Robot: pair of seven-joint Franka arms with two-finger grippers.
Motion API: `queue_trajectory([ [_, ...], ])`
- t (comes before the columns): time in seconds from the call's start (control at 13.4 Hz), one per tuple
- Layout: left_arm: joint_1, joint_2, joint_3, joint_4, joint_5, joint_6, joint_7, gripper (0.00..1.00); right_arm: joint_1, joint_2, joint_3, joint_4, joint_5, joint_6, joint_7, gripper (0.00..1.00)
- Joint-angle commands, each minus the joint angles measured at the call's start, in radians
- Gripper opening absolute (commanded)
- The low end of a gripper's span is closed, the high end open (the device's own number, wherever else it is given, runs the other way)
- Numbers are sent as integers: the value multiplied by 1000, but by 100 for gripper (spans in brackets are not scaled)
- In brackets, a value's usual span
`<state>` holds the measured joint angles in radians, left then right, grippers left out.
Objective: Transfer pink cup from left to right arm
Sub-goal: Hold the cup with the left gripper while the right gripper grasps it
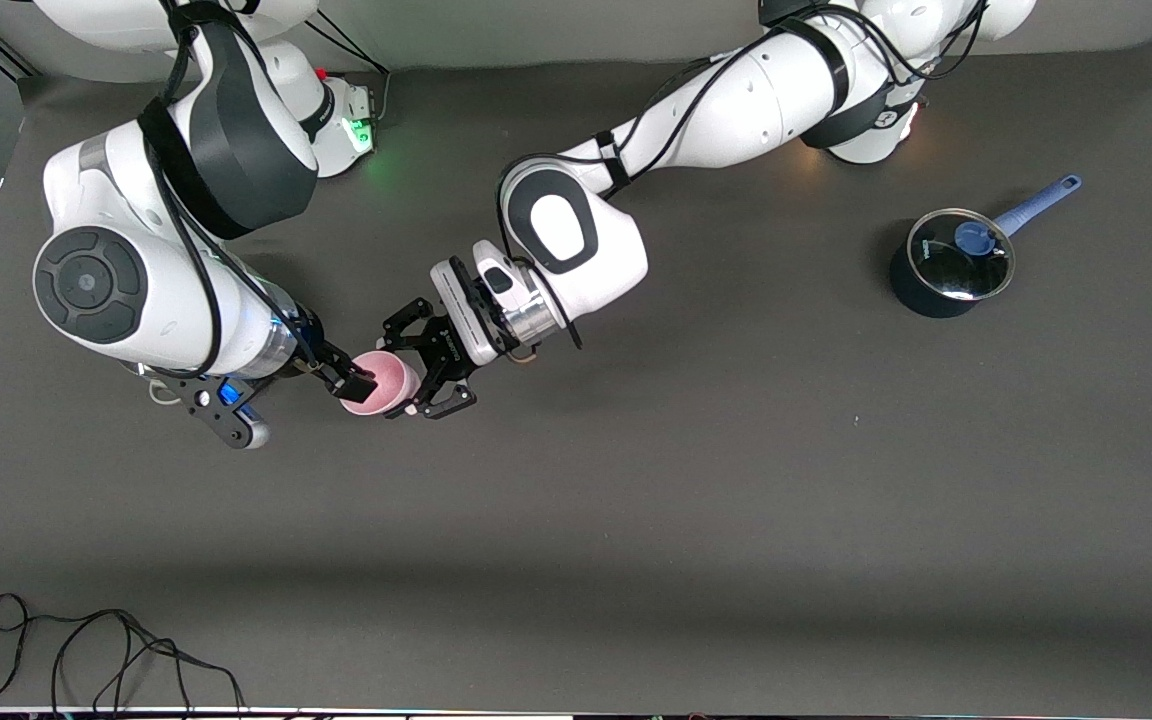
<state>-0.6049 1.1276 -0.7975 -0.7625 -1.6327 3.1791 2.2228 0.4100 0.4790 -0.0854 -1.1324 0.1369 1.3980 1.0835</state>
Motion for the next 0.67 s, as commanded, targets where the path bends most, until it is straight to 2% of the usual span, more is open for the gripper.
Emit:
queue_trajectory([
  [0.0, -15, -11, 15, 11, -10, 16, -15, 0, 9, -2, -11, -15, 30, 18, 23, 90],
  [0.07, -15, -11, 17, 11, -10, 16, -15, 0, 10, -2, -11, -18, 30, 32, 27, 73],
  [0.15, -15, -11, 17, 11, -10, 16, -14, 0, 10, 0, -10, -17, 32, 35, 29, 61],
  [0.37, -15, -11, 17, 11, -9, 16, -14, 0, 10, 0, -11, -17, 49, 47, 30, 33],
  [0.52, -15, -11, 17, 11, -9, 16, -15, 0, 10, 0, -11, -13, 49, 47, 32, 5],
  [0.59, -15, -11, 17, 11, -9, 15, -15, 0, 10, 0, -11, -13, 47, 47, 32, 0],
])
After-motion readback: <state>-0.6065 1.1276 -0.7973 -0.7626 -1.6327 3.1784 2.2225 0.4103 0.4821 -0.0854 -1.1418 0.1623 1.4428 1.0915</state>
